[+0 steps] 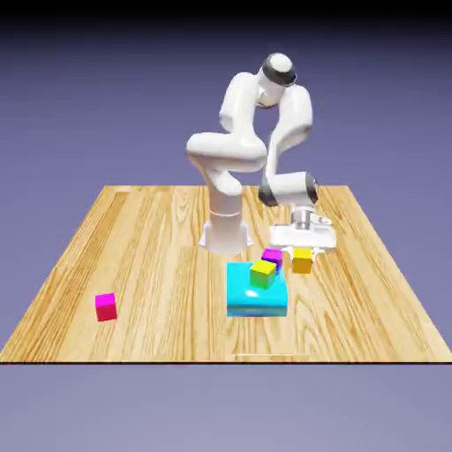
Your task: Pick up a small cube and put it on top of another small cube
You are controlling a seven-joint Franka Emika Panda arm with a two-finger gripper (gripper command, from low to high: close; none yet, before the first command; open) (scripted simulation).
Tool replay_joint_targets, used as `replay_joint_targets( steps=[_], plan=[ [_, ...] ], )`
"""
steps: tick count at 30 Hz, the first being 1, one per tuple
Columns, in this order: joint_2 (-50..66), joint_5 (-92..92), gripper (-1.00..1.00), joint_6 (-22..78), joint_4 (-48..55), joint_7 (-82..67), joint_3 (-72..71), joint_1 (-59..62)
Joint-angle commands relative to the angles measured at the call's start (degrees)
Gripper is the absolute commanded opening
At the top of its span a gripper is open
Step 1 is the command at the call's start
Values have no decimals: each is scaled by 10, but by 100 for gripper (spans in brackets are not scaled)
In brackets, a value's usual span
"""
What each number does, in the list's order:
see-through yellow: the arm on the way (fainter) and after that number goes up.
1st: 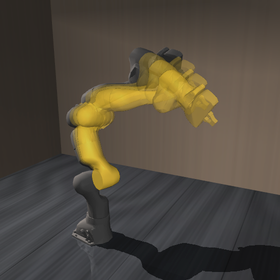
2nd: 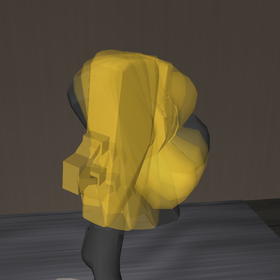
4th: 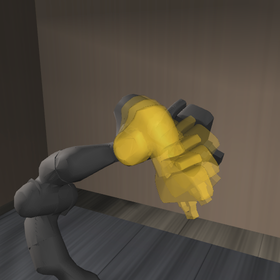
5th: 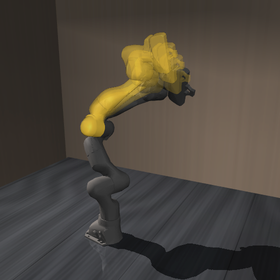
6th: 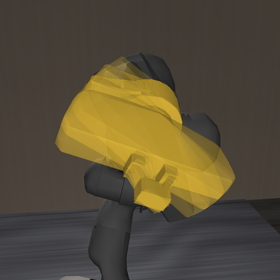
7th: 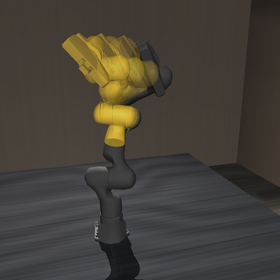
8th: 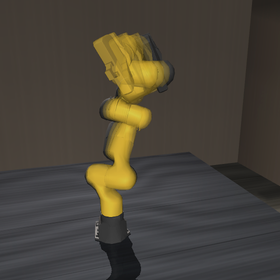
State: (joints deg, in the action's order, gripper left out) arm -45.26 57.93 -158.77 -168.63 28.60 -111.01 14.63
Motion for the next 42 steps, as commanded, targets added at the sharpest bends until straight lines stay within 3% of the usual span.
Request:
replay_joint_targets(
  steps=[1,42],
  plan=[
    [21,-5,-100,18,-6,-10,8,-11],
    [556,-206,-100,716,357,-34,859,-335]
  ],
)
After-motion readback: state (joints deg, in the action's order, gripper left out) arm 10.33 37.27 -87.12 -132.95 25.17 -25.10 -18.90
